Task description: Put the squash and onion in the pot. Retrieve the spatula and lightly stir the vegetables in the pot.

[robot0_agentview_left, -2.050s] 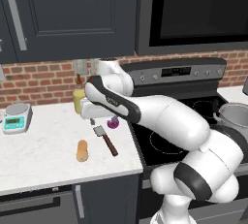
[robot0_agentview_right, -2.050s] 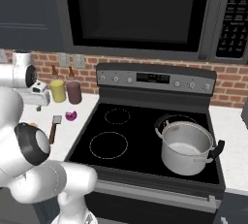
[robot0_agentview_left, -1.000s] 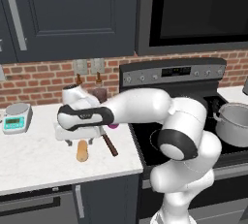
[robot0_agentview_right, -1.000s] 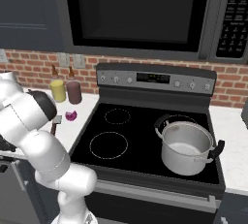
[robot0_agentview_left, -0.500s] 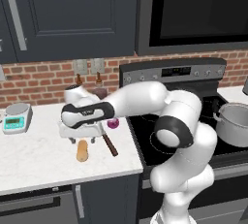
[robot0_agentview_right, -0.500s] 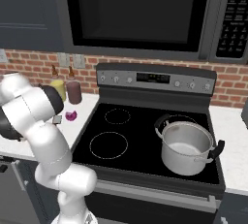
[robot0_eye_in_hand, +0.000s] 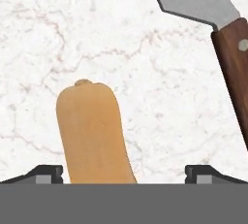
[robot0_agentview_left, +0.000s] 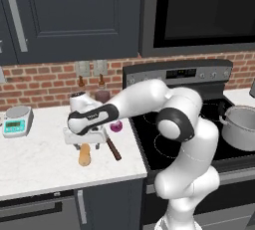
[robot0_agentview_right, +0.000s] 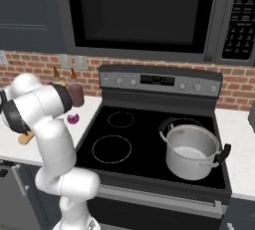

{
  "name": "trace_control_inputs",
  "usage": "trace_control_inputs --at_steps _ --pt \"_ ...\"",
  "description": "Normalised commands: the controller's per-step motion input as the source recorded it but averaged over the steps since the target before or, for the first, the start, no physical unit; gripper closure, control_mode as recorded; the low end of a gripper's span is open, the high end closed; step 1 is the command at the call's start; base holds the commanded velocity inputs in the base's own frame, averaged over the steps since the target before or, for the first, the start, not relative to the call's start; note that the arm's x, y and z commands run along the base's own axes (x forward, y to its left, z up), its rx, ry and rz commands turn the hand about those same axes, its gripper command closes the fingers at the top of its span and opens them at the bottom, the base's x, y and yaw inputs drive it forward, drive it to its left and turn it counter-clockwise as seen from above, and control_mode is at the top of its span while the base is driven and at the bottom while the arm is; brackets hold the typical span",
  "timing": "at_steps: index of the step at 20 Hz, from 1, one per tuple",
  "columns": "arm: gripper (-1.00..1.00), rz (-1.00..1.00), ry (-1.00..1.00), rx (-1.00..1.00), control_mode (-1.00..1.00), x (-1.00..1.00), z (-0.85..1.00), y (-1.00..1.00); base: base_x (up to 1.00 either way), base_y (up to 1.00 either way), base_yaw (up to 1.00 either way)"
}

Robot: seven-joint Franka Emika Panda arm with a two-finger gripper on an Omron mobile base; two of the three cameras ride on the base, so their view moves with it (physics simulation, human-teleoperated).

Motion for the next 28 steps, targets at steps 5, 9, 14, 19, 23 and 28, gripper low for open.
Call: trace_control_inputs --at_steps 5,9,14,19,23,28 --pt "-1.00 0.00 0.00 0.00 -1.00 0.23 -0.29 0.00 0.00 0.00 0.00" --pt "-1.00 0.00 0.00 0.00 -1.00 0.22 -0.27 0.00 0.00 0.00 0.00" --pt "-1.00 0.00 0.00 0.00 -1.00 0.07 -0.25 0.10 0.00 0.00 0.00" --pt "-1.00 0.00 0.00 0.00 -1.00 0.00 -0.26 0.02 0.00 0.00 0.00" --pt "1.00 0.00 -0.08 0.00 -1.00 -0.03 -0.09 0.00 0.00 0.00 0.00" --pt "1.00 0.00 -0.28 0.00 -1.00 -0.44 0.20 -0.10 0.00 0.00 0.00"
